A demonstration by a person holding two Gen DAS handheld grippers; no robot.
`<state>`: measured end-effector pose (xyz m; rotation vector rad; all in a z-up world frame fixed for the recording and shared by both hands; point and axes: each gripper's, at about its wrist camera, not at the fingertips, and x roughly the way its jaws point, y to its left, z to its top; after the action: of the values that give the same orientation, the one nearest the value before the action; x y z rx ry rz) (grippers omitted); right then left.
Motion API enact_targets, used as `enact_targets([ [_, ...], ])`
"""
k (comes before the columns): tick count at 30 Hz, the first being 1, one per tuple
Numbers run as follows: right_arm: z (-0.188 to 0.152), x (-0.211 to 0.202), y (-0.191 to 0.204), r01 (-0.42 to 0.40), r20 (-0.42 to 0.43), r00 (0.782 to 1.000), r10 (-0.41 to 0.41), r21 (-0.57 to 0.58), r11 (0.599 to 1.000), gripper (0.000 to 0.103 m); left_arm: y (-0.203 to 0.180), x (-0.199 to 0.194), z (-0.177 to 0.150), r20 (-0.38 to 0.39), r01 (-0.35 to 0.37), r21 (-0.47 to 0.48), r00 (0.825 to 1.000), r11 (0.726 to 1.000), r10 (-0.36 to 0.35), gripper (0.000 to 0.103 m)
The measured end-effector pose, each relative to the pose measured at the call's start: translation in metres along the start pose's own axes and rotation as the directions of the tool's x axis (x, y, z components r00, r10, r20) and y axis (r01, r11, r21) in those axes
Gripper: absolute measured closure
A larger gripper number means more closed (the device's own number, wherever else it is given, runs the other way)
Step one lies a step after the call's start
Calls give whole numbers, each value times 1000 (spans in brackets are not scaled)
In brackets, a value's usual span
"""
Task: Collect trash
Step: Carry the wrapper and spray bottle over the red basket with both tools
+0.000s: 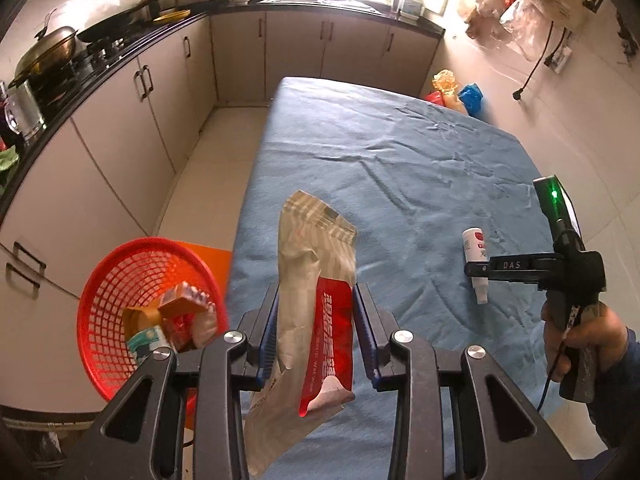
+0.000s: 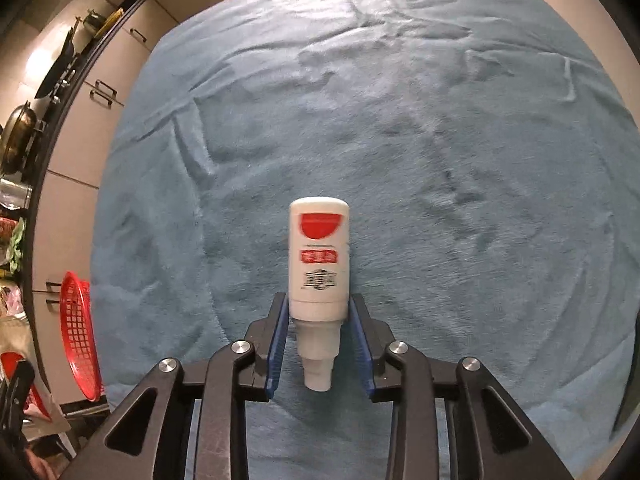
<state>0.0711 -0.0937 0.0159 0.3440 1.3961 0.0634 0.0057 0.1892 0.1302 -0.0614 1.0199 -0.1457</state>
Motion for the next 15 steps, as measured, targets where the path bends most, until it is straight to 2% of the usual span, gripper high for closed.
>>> enact_targets([
  [5, -4, 2, 13, 20, 17, 1000, -20, -35, 999, 71, 11, -5, -4, 7, -9, -19, 1000, 1000, 9, 69],
  [8, -8, 2, 23, -13, 2, 1000, 13, -55, 998, 71, 17, -9, -6, 14, -17, -28, 1000, 999, 17, 69],
  [15, -32, -11, 78, -93, -15, 996, 92, -167, 982, 71, 36, -15, -15, 21, -39, -63, 999, 997, 41, 69],
])
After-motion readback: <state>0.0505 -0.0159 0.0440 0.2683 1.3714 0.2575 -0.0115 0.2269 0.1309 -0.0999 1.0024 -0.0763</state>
